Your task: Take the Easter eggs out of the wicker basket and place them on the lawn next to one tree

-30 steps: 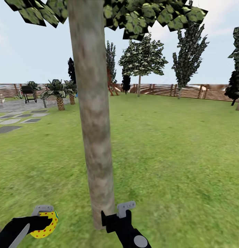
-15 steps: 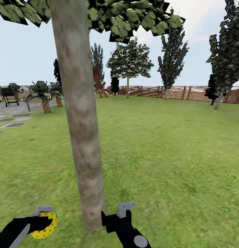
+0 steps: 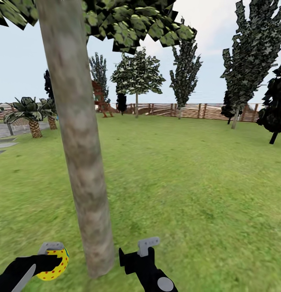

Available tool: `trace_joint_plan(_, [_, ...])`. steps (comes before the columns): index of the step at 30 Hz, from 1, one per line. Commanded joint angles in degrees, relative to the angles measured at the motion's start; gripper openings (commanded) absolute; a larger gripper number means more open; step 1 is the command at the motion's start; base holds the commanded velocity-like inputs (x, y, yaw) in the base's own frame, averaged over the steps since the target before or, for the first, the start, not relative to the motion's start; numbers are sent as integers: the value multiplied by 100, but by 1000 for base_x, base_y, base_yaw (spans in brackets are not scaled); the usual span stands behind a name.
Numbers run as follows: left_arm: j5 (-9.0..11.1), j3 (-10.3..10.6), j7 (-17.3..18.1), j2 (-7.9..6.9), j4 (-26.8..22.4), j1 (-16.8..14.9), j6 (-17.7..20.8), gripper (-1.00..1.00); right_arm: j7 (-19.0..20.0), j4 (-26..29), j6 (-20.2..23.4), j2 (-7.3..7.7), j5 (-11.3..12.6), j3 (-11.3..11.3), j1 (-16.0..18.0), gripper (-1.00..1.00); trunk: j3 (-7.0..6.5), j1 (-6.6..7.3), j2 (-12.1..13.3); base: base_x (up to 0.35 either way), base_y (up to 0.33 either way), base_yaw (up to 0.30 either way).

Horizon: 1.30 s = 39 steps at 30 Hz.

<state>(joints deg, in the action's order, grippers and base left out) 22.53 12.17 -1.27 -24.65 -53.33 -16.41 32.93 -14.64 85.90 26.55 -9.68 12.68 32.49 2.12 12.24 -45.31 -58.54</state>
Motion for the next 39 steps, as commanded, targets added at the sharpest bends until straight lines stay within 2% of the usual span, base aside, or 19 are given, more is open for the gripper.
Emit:
trace_joint_plan(1, [24,13,-8,-6,-5,-3,21,-100,-57,6,17,1,60,12,7,100,20,-24,-48,-8,0,-224])
trace_joint_plan(13, [19,14,-13,27,23,-3,20,-100,-57,6,17,1,58,12,7,100,157,-287,-529,-258,0,-224])
trace_joint_plan(23, [18,14,-13,31,24,-3,20,-100,-58,14,18,-8,53,20,7,100,309,-507,-930,-32,0,-115])
trace_joint_plan(29, [21,14,-19,32,16,-3,20,-100,-57,12,25,-1,397,5,15,100,442,-639,-1171,-126,0,-2])
trace_joint_plan(39, [15,14,-22,58,10,-3,20,-100,-89,8,60,1,446,0,23,100,670,-858,-1572,-60,0,0])
